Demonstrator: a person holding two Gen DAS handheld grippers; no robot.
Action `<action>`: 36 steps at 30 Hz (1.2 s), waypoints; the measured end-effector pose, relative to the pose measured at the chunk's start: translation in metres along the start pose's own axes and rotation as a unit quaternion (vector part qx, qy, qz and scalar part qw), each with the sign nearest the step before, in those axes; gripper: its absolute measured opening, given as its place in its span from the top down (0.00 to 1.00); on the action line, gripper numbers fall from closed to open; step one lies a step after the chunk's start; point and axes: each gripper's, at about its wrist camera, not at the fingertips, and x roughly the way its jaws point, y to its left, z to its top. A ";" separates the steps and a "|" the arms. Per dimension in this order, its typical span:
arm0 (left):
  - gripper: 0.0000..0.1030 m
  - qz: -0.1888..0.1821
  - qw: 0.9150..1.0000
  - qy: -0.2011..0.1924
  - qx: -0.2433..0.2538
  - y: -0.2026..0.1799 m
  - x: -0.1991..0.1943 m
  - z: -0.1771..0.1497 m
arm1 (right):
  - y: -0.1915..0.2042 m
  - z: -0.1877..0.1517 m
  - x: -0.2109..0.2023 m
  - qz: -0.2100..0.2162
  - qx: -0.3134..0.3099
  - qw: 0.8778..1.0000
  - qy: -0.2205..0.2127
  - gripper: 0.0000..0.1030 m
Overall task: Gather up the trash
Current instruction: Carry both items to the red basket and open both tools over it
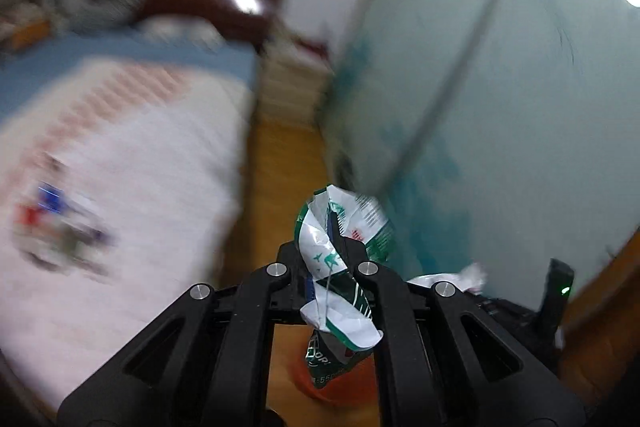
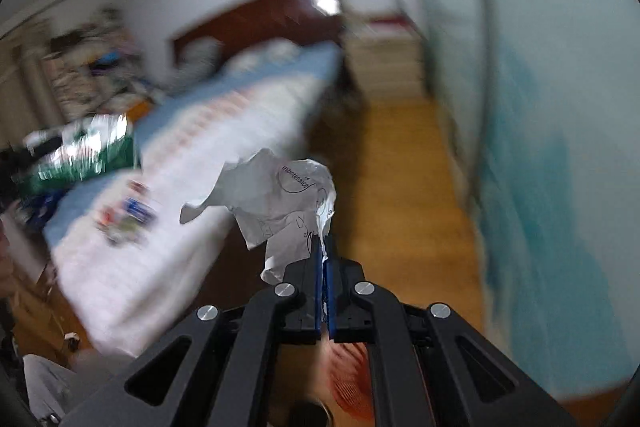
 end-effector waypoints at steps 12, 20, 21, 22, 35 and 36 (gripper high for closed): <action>0.96 0.003 0.947 0.313 0.069 -0.065 0.244 -0.138 | -0.117 -0.173 0.148 -0.069 0.136 0.970 0.192 0.96; 0.95 0.020 0.940 0.328 0.094 -0.079 0.255 -0.151 | -0.112 -0.178 0.152 -0.082 0.109 0.973 0.187 0.77; 0.95 0.023 0.941 0.325 0.095 -0.081 0.252 -0.151 | -0.112 -0.178 0.149 -0.085 0.108 0.973 0.184 0.48; 0.93 0.017 0.941 0.324 0.095 -0.083 0.251 -0.151 | -0.114 -0.177 0.145 -0.084 0.112 0.974 0.176 0.35; 0.35 -0.005 0.961 0.271 0.059 -0.078 0.220 -0.135 | -0.133 -0.169 0.084 -0.086 0.162 0.976 0.112 0.28; 0.35 -0.008 0.964 0.261 0.052 -0.074 0.213 -0.131 | -0.133 -0.167 0.080 -0.080 0.163 0.977 0.110 0.28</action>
